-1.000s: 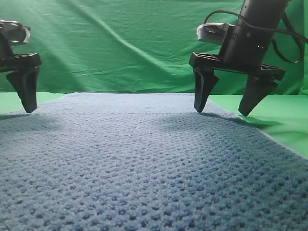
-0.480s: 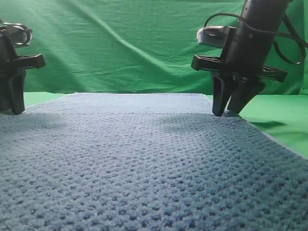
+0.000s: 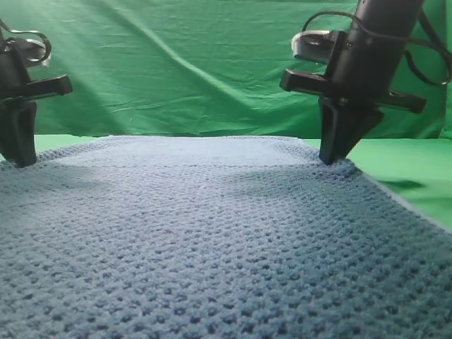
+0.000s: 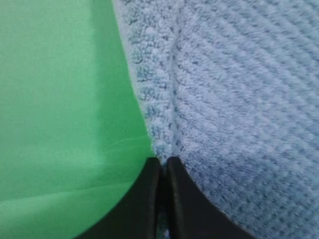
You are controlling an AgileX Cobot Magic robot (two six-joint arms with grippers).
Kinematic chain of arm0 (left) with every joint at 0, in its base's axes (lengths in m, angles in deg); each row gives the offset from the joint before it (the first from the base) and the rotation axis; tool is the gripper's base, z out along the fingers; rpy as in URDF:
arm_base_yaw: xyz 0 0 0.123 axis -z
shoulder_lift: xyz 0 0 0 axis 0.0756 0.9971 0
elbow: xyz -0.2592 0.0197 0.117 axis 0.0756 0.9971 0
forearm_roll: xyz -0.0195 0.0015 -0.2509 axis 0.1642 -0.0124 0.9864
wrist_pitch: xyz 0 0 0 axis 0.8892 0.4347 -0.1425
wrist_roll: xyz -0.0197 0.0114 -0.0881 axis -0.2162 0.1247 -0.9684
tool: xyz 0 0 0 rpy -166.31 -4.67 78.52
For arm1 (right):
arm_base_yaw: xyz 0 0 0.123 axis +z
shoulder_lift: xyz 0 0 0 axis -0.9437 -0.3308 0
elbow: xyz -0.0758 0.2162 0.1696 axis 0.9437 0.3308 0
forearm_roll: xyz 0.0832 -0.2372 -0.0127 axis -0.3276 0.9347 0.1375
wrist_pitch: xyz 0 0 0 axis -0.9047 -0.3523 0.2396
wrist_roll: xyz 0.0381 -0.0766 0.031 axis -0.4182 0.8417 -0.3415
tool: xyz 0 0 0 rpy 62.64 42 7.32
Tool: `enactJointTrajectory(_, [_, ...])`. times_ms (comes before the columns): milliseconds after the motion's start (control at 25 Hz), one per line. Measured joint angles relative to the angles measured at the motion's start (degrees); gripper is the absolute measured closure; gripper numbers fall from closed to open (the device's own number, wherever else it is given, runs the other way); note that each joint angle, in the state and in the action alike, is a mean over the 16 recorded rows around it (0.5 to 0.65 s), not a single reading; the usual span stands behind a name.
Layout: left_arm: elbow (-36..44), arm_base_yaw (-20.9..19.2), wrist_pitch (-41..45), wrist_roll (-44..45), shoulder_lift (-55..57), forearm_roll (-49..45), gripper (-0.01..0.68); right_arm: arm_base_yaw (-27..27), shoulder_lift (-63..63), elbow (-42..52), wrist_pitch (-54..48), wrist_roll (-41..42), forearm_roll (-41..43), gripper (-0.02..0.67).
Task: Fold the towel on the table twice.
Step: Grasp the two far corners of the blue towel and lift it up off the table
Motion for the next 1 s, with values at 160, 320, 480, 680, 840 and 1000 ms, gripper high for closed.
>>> enactJointTrajectory(160, [-2.82,0.01,2.2,-0.05,-2.34,0.01,0.673,-0.04,3.78,0.09,2.15,-0.33,0.07,0.649])
enactJointTrajectory(320, [-6.13,0.04,3.57,-0.07,-5.21,0.45,0.673,-0.18,7.33,-0.93,4.4,-0.41,0.38,0.649])
enactJointTrajectory(480, [-9.82,0.06,3.51,0.61,-7.47,2.6,0.673,-0.32,9.68,-3.71,6.69,-0.37,0.81,0.649])
enactJointTrajectory(680, [-14.32,0.1,1.06,2.61,-8.94,7.56,0.673,-0.5,10.68,-9.65,9.58,0.14,1.41,0.649])
enactJointTrajectory(840, [-17.19,0.23,-2.97,5.41,-9.32,12.86,0.673,-0.59,9.73,-15.86,11.83,0.79,1.81,0.649])
enactJointTrajectory(1000, [-19.07,0.99,-8.54,10.01,-9.19,18.73,0.673,-0.59,7.66,-21.69,14.38,1.68,1.97,0.649])
